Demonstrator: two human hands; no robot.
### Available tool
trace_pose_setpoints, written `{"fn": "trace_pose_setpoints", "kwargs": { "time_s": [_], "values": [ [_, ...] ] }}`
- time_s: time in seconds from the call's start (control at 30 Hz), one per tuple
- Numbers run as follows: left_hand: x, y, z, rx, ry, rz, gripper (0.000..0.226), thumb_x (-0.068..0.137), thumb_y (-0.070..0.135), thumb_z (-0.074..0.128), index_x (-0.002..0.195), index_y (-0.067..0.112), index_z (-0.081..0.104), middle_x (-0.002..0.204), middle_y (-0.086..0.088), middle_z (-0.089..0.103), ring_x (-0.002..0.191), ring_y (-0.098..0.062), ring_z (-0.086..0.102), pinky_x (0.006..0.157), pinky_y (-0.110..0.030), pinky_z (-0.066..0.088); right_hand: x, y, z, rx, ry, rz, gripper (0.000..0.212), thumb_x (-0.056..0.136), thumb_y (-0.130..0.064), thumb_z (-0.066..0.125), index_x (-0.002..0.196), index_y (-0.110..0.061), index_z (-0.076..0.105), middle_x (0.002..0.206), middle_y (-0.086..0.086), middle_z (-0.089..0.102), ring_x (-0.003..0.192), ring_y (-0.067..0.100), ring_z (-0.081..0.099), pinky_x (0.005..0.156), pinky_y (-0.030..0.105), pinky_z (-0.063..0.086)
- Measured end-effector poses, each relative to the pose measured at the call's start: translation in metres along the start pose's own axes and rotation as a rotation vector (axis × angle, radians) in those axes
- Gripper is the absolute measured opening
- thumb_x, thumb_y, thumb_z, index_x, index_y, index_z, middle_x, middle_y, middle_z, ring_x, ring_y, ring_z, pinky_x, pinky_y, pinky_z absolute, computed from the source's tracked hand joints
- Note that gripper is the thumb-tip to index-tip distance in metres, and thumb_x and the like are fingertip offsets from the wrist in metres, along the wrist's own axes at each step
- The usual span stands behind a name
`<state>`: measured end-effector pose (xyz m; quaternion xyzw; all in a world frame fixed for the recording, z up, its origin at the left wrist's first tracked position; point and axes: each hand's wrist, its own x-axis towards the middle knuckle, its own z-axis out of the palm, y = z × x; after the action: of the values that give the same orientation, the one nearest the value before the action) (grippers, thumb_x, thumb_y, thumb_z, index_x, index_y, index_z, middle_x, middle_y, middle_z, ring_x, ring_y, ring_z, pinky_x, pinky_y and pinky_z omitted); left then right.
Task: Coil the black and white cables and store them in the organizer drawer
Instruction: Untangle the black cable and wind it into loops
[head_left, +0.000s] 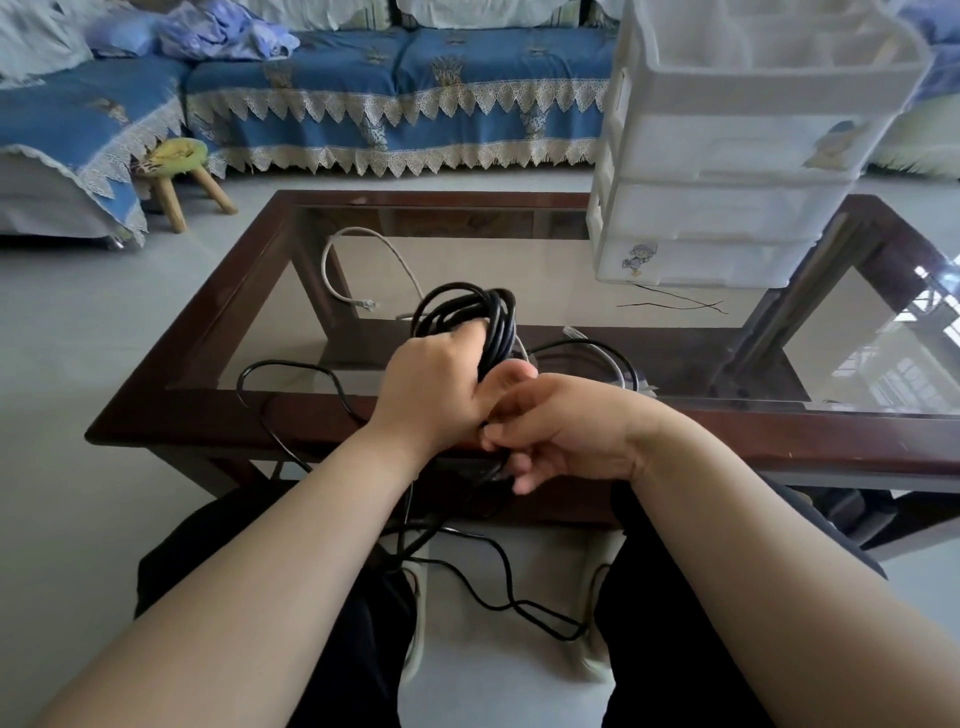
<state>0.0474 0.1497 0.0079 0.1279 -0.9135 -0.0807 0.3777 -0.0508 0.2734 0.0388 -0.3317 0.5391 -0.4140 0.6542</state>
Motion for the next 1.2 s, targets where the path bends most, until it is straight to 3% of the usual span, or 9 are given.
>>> {"fn": "trace_pose_setpoints", "kwargs": {
  "time_s": [0.17,0.33,0.43,0.57,0.7,0.8,0.9,1.07,1.2],
  "values": [
    [-0.005,0.001,0.007,-0.001,-0.221,-0.123,0.071,0.081,0.079,0.006,0.069,0.015,0.032,0.060,-0.017,0.055,0.060,-0.041,0.057,0.053,-0.033,0.023,0.002,0.001,-0.003,-0.733,0.204,-0.194,0.021,0.088,0.000,0.053,0.077,-0.014,0.064,0.071,-0.006,0.069,0.070,0.019,0.066,0.069,0.027,0.056],
    [0.006,-0.007,0.001,-0.048,-0.357,-0.341,0.073,0.074,0.084,0.004,0.063,0.020,0.036,0.066,-0.004,0.048,0.072,-0.033,0.052,0.059,-0.037,0.029,0.011,-0.001,0.008,-0.847,0.372,-0.325,0.025,0.087,0.002,0.045,0.079,-0.021,0.052,0.058,-0.002,0.066,0.051,0.013,0.065,0.055,0.030,0.056],
    [0.009,-0.006,-0.002,-0.165,-0.400,-0.508,0.078,0.075,0.078,0.010,0.062,0.011,0.047,0.066,-0.006,0.056,0.069,-0.026,0.055,0.059,-0.037,0.035,0.013,-0.005,0.005,-0.372,0.401,-0.251,0.014,0.090,-0.004,0.056,0.102,-0.011,0.051,0.055,-0.002,0.060,0.045,0.015,0.060,0.049,0.026,0.052],
    [0.017,0.001,-0.006,-0.305,-0.236,-0.692,0.064,0.085,0.070,0.017,0.053,0.017,0.036,0.051,0.001,0.043,0.050,-0.014,0.043,0.051,-0.030,0.028,0.009,-0.008,0.006,0.533,0.063,-0.151,0.049,0.087,0.003,0.054,0.131,-0.009,0.039,0.068,0.005,0.060,0.057,0.016,0.062,0.061,0.035,0.058],
    [0.022,-0.007,-0.011,-0.469,-0.248,-0.777,0.072,0.074,0.080,0.016,0.058,0.013,0.035,0.049,-0.002,0.039,0.041,-0.014,0.038,0.048,-0.029,0.031,0.007,-0.012,-0.004,0.692,-0.079,-0.118,0.059,0.075,0.005,0.061,0.127,-0.011,0.039,0.075,0.005,0.057,0.037,0.003,0.041,0.030,0.014,0.036],
    [0.020,-0.005,-0.016,-0.822,-0.552,-0.886,0.079,0.067,0.086,0.020,0.075,0.012,0.045,0.047,-0.002,0.030,0.032,-0.010,0.024,0.038,-0.022,0.025,-0.001,-0.017,-0.026,0.140,0.120,-0.205,0.042,0.085,-0.003,0.059,0.125,-0.007,0.046,0.069,0.000,0.060,0.038,0.003,0.033,0.032,0.014,0.022],
    [0.015,-0.003,-0.018,-0.990,-0.799,-0.920,0.076,0.064,0.088,0.022,0.064,0.014,0.038,0.045,0.001,0.026,0.033,-0.008,0.017,0.037,-0.019,0.020,-0.005,-0.015,-0.038,-0.495,0.398,-0.306,0.037,0.085,-0.013,0.068,0.119,-0.025,0.057,0.064,-0.004,0.065,0.050,0.017,0.046,0.048,0.029,0.039],
    [0.012,-0.003,-0.021,-1.422,-0.862,-0.995,0.052,0.078,0.066,0.047,0.066,0.016,0.040,0.042,0.008,0.026,0.029,0.000,0.020,0.034,-0.016,0.015,0.001,-0.015,-0.037,-0.929,0.986,-0.491,0.034,0.072,-0.056,0.071,0.091,-0.028,0.066,0.066,-0.009,0.060,0.064,0.011,0.057,0.062,0.033,0.047],
    [0.008,0.004,-0.020,-1.517,-0.868,-1.019,0.034,0.084,0.038,0.060,0.065,0.017,0.042,0.041,0.010,0.028,0.028,0.000,0.023,0.034,-0.015,0.018,0.011,-0.014,-0.036,-1.255,1.233,-0.992,0.040,0.079,-0.055,0.066,0.076,-0.014,0.067,0.069,-0.004,0.061,0.064,0.016,0.056,0.053,0.029,0.042]
  ]
}}
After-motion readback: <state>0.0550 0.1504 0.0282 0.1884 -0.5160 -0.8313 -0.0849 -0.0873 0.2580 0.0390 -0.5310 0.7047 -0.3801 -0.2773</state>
